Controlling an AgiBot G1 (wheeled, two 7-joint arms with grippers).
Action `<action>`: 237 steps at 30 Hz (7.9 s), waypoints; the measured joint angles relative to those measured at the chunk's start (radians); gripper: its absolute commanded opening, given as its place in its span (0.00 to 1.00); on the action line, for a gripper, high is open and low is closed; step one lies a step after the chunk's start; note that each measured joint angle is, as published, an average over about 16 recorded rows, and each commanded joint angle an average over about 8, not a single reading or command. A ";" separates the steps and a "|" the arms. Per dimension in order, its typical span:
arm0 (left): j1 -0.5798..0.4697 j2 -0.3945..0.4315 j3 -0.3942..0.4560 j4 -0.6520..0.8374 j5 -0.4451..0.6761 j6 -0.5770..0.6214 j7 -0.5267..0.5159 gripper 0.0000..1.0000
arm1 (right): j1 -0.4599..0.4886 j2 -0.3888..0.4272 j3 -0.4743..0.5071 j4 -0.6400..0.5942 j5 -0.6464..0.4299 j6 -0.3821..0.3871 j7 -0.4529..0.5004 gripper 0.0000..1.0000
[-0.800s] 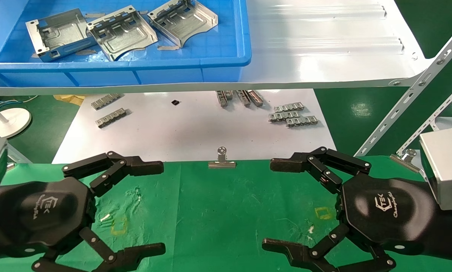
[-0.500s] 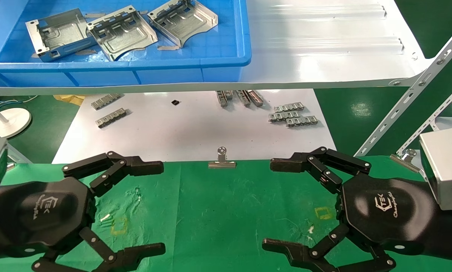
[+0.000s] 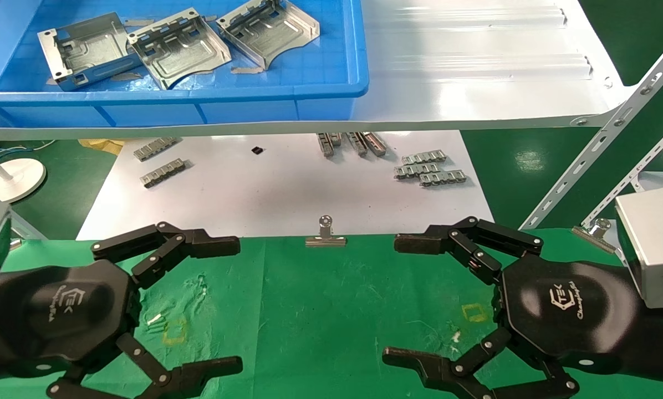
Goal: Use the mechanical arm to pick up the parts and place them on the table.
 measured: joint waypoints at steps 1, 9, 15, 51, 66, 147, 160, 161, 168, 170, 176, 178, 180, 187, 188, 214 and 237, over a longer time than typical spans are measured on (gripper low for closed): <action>0.000 0.000 0.000 0.000 0.000 0.000 0.000 1.00 | 0.000 0.000 0.000 0.000 0.000 0.000 0.000 0.00; 0.000 0.000 0.000 0.000 0.000 0.000 0.000 1.00 | 0.000 0.000 0.000 0.000 0.000 0.000 0.000 0.00; 0.000 0.000 0.000 0.000 0.000 0.000 0.000 1.00 | 0.000 0.000 0.000 0.000 0.000 0.000 0.000 0.00; -0.770 0.339 0.253 0.585 0.675 -0.490 -0.253 1.00 | 0.000 0.000 0.000 0.000 0.000 0.000 0.000 0.00; -1.044 0.508 0.374 1.090 0.894 -0.512 -0.204 0.00 | 0.000 0.000 0.000 0.000 0.000 0.000 0.000 0.00; -0.513 0.127 0.368 0.644 0.348 0.015 0.832 0.00 | 0.000 0.000 -0.001 0.000 0.001 0.000 -0.001 1.00; -0.497 0.163 0.450 0.812 0.487 -0.031 0.952 0.00 | 0.000 0.000 -0.001 0.000 0.001 0.000 -0.001 1.00; -0.499 0.167 0.454 0.826 0.491 -0.025 0.956 0.04 | 0.000 0.000 -0.001 0.000 0.001 0.000 -0.001 1.00; -0.522 0.199 0.474 0.932 0.520 -0.007 0.993 0.84 | 0.000 0.000 -0.001 0.000 0.001 0.000 -0.001 1.00; -0.529 0.209 0.480 0.963 0.530 -0.009 1.005 1.00 | 0.000 0.000 -0.001 0.000 0.001 0.000 -0.001 1.00; -0.550 0.237 0.491 1.047 0.550 -0.014 1.035 1.00 | 0.000 0.000 -0.001 0.000 0.001 0.000 -0.001 1.00; -0.557 0.245 0.491 1.073 0.550 -0.007 1.037 1.00 | 0.000 0.000 -0.001 0.000 0.001 0.000 -0.001 1.00; -0.566 0.250 0.490 1.098 0.547 0.006 1.031 1.00 | 0.000 0.000 -0.001 0.000 0.001 0.000 -0.001 1.00; -0.599 0.259 0.471 1.174 0.511 0.057 0.966 1.00 | 0.000 0.000 -0.001 0.000 0.001 0.000 -0.001 1.00; -0.603 0.260 0.467 1.182 0.505 0.064 0.955 1.00 | 0.000 0.000 -0.001 0.000 0.001 0.000 -0.001 1.00; -0.583 0.259 0.411 1.160 0.422 0.088 0.798 1.00 | 0.000 0.001 -0.001 -0.001 0.001 0.001 -0.001 1.00; -0.356 0.158 0.252 0.709 0.258 0.054 0.489 1.00 | 0.001 0.001 -0.002 -0.001 0.001 0.001 -0.001 1.00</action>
